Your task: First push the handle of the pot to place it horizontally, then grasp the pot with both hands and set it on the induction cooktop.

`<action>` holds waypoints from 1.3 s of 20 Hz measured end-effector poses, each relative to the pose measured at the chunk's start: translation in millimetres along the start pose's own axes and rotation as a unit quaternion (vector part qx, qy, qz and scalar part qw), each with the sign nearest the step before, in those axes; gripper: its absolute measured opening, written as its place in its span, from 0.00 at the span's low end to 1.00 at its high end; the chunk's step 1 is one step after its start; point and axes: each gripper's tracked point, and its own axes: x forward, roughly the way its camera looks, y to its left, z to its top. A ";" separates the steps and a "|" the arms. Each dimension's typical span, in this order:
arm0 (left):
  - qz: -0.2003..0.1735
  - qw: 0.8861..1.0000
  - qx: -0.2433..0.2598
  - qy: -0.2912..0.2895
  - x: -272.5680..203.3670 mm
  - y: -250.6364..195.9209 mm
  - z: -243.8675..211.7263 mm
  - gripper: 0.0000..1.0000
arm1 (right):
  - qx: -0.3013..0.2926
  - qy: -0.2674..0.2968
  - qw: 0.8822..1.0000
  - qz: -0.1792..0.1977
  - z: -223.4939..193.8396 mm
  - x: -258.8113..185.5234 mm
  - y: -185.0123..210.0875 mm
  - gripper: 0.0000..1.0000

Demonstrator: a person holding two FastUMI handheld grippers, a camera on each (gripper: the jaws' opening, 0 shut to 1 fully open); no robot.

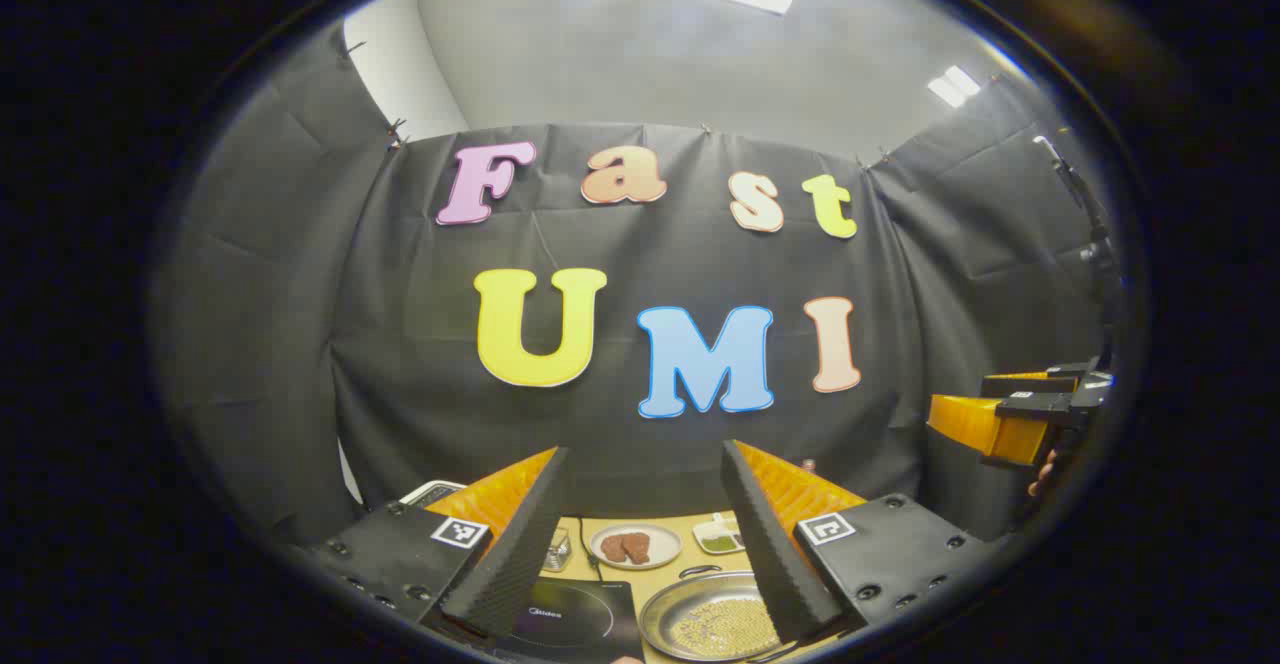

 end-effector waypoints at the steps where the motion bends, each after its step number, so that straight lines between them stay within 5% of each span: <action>1: 0.001 1.000 0.001 -0.002 1.0 1.5 2.6 0.97 | -0.002 0.000 1.000 0.003 0.6 1.8 2.7 0.99; 17: 0.009 1.000 -0.005 0.006 15.7 9.9 -9.4 0.97 | 0.000 0.039 0.999 0.019 -28.0 18.3 3.5 0.99; 26: 0.004 0.999 0.013 0.031 6.4 9.8 -30.2 0.97 | 0.035 0.143 0.987 0.059 -100.7 16.1 32.2 0.99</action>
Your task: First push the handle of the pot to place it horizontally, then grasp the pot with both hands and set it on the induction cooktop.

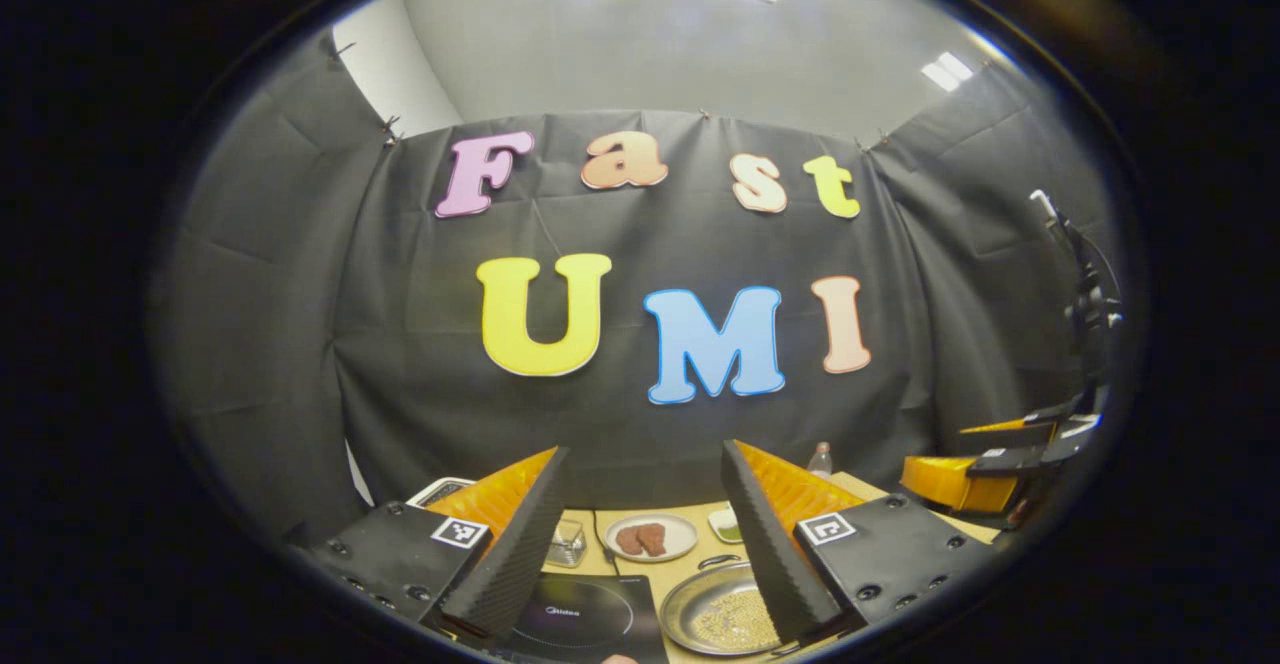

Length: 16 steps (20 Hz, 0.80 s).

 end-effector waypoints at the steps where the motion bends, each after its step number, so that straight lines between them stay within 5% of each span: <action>1: 0.000 1.000 -0.003 0.005 -1.7 0.4 -4.4 0.99 | 0.004 0.018 1.000 0.009 -11.3 1.5 4.4 0.99; 2: 0.000 1.000 -0.005 0.009 -3.5 -1.1 -7.6 0.95 | 0.004 0.035 0.999 0.011 -22.2 2.4 6.2 0.99; 3: 0.002 1.000 -0.005 0.012 -5.6 -2.4 -10.1 0.95 | 0.004 0.052 0.999 0.014 -32.8 4.1 6.6 0.80; 5: 0.004 1.000 -0.005 0.017 -9.7 -1.6 -14.6 0.95 | -0.004 0.088 0.996 0.025 -53.9 5.0 15.2 0.74; 7: 0.005 1.000 -0.006 0.023 -11.0 -4.1 -20.8 0.95 | -0.012 0.129 0.991 0.036 -78.7 2.7 19.6 0.51; 9: 0.004 1.000 -0.006 0.030 -13.5 -5.4 -24.4 0.95 | -0.018 0.169 0.984 0.044 -105.8 6.5 24.0 0.48; 11: 0.005 0.999 -0.005 0.033 -17.0 -5.7 -26.3 0.95 | -0.019 0.204 0.977 0.062 -121.6 4.6 31.9 0.10; 16: 0.014 0.999 -0.001 0.040 -22.7 -0.6 -30.4 0.95 | -0.020 0.301 0.949 0.095 -181.8 5.8 49.3 0.08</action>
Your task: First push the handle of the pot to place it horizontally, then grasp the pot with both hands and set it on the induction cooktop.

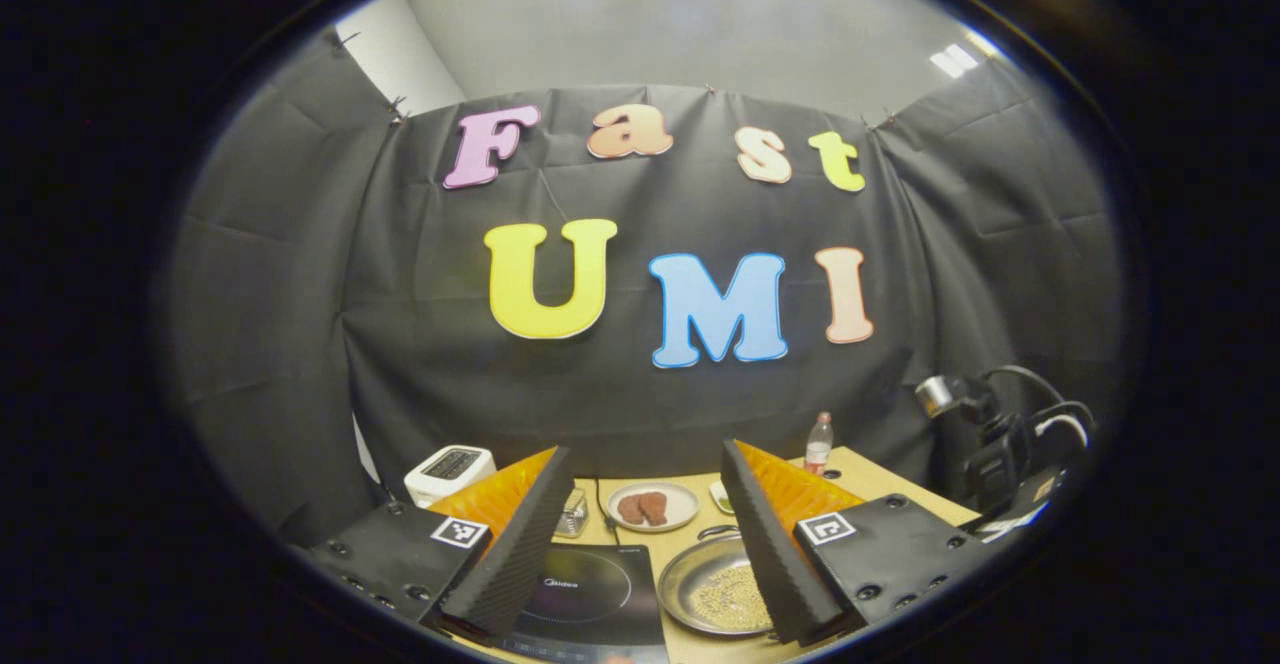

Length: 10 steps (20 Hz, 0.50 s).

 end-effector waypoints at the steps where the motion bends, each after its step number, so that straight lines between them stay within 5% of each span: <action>1: 0.003 1.000 0.001 0.001 -1.1 2.3 -0.4 0.95 | 0.010 0.015 1.000 0.010 -12.9 3.3 0.8 0.05; 10: 0.034 0.999 0.001 0.026 -3.5 23.3 -21.9 0.97 | 0.096 0.160 0.979 0.082 -77.6 48.6 22.8 0.01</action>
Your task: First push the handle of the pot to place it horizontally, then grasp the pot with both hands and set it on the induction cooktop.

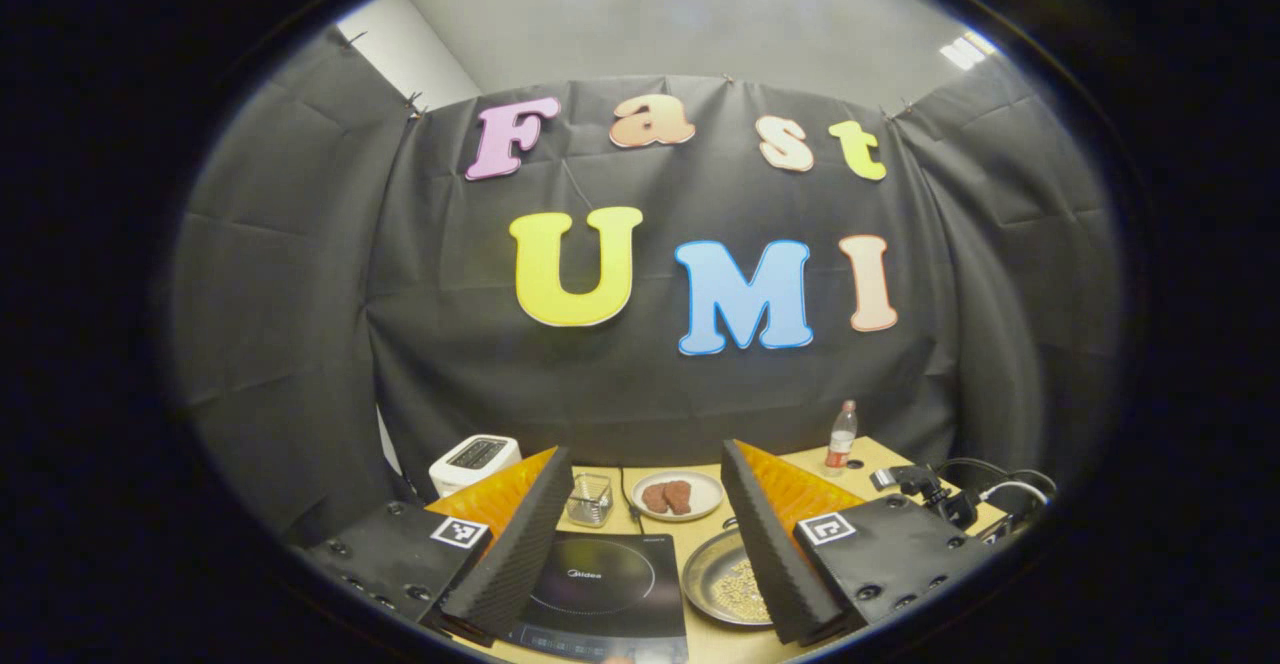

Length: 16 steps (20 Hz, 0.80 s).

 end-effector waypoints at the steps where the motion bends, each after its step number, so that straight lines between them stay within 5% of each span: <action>1: 0.002 1.000 0.000 0.007 1.9 0.1 -5.3 0.99 | 0.008 0.009 1.000 0.008 -1.5 5.7 2.0 0.01; 16: 0.027 0.999 -0.004 0.031 15.7 14.3 -21.1 0.95 | 0.119 0.043 0.991 0.047 4.6 67.2 5.8 0.01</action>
